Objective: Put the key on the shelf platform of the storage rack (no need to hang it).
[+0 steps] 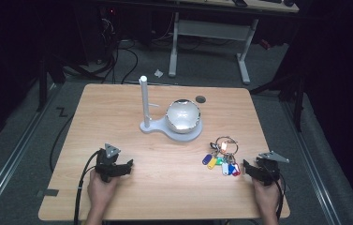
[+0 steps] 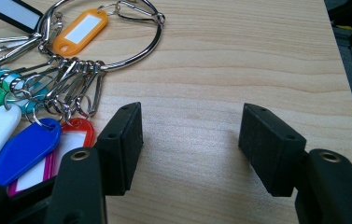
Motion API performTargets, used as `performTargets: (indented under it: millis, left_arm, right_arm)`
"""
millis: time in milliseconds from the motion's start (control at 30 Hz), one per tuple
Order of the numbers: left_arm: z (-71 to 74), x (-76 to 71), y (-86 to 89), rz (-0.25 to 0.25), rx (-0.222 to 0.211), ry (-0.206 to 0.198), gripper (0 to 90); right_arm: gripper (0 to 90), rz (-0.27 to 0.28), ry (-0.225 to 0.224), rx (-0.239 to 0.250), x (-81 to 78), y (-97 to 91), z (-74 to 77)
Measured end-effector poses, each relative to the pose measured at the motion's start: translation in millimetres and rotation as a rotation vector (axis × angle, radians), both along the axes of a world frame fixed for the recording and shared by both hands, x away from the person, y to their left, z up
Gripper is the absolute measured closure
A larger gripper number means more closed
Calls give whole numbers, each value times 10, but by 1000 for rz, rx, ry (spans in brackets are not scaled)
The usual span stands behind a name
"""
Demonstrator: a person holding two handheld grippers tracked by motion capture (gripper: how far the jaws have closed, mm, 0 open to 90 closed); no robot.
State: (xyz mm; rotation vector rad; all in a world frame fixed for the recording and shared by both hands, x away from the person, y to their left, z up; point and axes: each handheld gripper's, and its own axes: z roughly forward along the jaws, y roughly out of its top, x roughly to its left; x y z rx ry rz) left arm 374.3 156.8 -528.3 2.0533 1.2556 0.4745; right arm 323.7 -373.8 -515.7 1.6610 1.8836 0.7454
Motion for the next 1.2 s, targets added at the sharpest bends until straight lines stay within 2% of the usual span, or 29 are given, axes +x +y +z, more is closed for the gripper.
performTargets:
  millis: [1200]
  left_arm:
    - [2, 1, 0, 1, 2, 1, 186]
  right_arm:
    - [400, 2, -4, 8, 3, 10, -1]
